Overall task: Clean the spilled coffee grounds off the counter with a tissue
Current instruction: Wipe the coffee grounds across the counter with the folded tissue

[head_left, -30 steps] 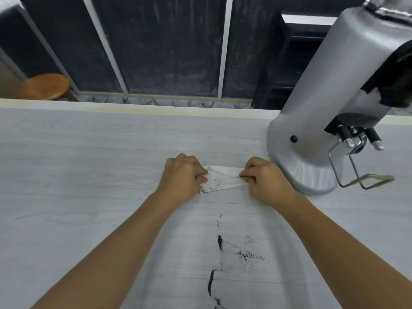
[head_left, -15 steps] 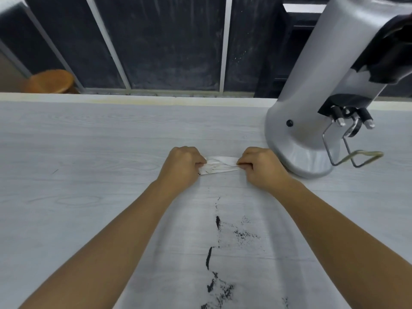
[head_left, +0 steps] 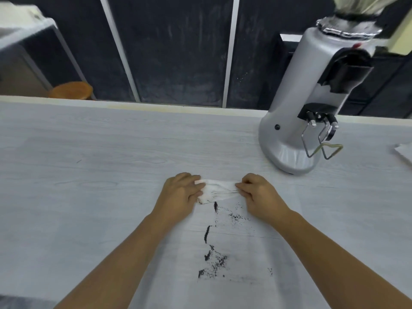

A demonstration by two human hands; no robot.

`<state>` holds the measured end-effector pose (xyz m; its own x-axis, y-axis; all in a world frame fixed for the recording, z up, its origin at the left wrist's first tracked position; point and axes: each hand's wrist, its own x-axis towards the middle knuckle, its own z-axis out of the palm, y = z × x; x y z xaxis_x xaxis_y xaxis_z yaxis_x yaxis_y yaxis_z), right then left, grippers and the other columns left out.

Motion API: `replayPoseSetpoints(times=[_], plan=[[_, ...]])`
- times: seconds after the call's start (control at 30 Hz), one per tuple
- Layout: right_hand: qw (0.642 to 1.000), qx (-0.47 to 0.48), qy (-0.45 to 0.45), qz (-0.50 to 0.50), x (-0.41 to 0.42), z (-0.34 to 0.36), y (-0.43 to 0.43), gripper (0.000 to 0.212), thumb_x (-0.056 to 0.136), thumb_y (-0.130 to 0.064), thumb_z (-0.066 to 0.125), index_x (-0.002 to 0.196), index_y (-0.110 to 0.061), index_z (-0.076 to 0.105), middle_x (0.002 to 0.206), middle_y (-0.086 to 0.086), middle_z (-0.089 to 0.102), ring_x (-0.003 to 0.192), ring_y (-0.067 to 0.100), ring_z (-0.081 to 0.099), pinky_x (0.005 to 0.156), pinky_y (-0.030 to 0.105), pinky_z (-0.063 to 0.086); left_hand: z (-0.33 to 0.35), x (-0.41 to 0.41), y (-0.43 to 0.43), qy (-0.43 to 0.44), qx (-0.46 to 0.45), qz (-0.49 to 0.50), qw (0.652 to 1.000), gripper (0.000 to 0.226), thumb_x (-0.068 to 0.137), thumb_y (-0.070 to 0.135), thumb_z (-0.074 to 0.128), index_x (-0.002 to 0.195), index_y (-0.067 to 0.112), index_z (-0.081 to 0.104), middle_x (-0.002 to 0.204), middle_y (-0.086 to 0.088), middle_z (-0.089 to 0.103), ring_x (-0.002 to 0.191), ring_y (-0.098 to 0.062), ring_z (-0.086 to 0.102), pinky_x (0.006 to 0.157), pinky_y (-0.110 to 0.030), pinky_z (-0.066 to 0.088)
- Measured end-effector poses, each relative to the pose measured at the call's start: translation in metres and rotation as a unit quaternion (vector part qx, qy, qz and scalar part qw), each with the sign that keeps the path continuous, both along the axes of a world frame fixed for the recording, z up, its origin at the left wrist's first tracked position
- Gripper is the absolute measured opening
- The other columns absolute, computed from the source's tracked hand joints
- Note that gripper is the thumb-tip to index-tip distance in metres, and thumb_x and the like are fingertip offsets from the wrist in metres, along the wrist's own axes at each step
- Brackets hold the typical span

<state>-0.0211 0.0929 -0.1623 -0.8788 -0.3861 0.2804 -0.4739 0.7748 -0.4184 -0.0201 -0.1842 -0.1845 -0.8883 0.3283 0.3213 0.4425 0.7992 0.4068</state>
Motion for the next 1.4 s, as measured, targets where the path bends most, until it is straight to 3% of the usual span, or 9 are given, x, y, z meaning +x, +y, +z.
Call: replayPoseSetpoints(times=[0.1,0.2,0.37,0.47,0.63,0.8,0.97,1.23,1.4], plan=[[0.995,0.073,0.060,-0.036,0.010,-0.001,-0.004,0.022,0.085,-0.006,0.069,0.103,-0.016,0.075,0.105,0.003,0.064,0.091,0.027,0.054,0.071,0.038,0.045,-0.001,0.003,-0.006,-0.011,-0.038,0.006,0.999,0.035,0.095,0.040,0.045,0.120,0.034,0.069,0.135,0.008,0.062,0.137,-0.024,0.045,0.106,-0.048,0.035],[0.990,0.097,0.076,-0.067,0.016,0.001,-0.008,0.023,0.085,-0.010,0.070,0.106,-0.019,0.074,0.118,0.002,0.063,0.101,0.029,0.052,0.074,0.041,0.043,0.000,-0.006,-0.007,-0.022,-0.064,0.002,0.998,0.041,0.094,0.040,0.039,0.123,0.033,0.067,0.139,0.007,0.059,0.141,-0.023,0.041,0.109,-0.048,0.032],[0.994,0.054,0.063,-0.075,0.001,-0.001,-0.013,0.018,0.081,-0.009,0.076,0.097,-0.018,0.078,0.091,-0.002,0.062,0.085,0.024,0.051,0.067,0.041,0.045,0.002,-0.021,-0.007,-0.034,-0.037,0.013,0.999,0.040,0.094,0.030,0.041,0.124,0.026,0.067,0.142,0.003,0.057,0.142,-0.022,0.040,0.113,-0.048,0.027],[0.996,0.039,0.063,-0.054,-0.013,-0.003,-0.012,0.021,0.078,-0.006,0.076,0.095,-0.017,0.079,0.090,-0.004,0.062,0.084,0.021,0.050,0.068,0.043,0.046,0.006,-0.018,0.002,-0.022,0.001,0.016,1.000,0.045,0.097,0.031,0.034,0.132,0.021,0.061,0.145,0.002,0.054,0.143,-0.018,0.038,0.116,-0.044,0.025],[0.995,0.045,0.093,-0.004,-0.016,-0.008,-0.005,0.040,0.075,0.003,0.068,0.109,-0.016,0.073,0.120,-0.001,0.068,0.109,0.030,0.054,0.082,0.042,0.044,-0.001,-0.014,0.014,-0.049,-0.067,-0.024,0.996,0.052,0.101,0.042,0.026,0.146,0.024,0.045,0.155,0.005,0.041,0.147,-0.011,0.028,0.121,-0.041,0.020],[0.998,0.052,0.034,0.027,-0.029,-0.015,0.017,0.035,0.090,-0.014,0.055,0.121,-0.022,0.069,0.133,-0.005,0.062,0.140,0.030,0.038,0.101,0.050,0.035,0.002,-0.032,0.016,-0.058,-0.123,-0.040,0.990,0.059,0.100,0.046,0.015,0.149,0.026,0.038,0.159,0.006,0.033,0.148,-0.010,0.023,0.124,-0.040,0.007],[0.994,0.088,0.015,0.066,-0.048,-0.011,0.023,0.040,0.093,-0.016,0.052,0.131,-0.020,0.061,0.140,-0.004,0.056,0.146,0.026,0.028,0.109,0.047,0.031,0.004,-0.056,0.016,-0.066,-0.114,-0.058,0.990,0.060,0.098,0.046,0.016,0.149,0.024,0.039,0.159,0.004,0.033,0.148,-0.010,0.023,0.124,-0.039,0.007],[0.993,0.101,-0.014,0.065,-0.038,-0.011,0.028,0.046,0.098,-0.019,0.043,0.143,-0.028,0.048,0.149,-0.012,0.043,0.149,0.023,0.013,0.116,0.032,0.009,-0.001,-0.040,0.011,-0.079,-0.092,-0.066,0.990,0.057,0.099,0.045,0.018,0.150,0.027,0.038,0.159,0.009,0.030,0.148,-0.004,0.019,0.124,-0.033,0.006],[0.993,0.099,-0.037,0.054,0.001,-0.010,0.027,0.051,0.098,-0.032,0.025,0.144,-0.030,0.045,0.151,-0.013,0.041,0.150,0.021,0.010,0.119,0.037,0.013,0.001,-0.010,0.008,-0.085,-0.104,-0.075,0.988,0.056,0.100,0.044,0.019,0.151,0.029,0.034,0.159,0.010,0.027,0.149,-0.004,0.016,0.124,-0.036,0.007]])
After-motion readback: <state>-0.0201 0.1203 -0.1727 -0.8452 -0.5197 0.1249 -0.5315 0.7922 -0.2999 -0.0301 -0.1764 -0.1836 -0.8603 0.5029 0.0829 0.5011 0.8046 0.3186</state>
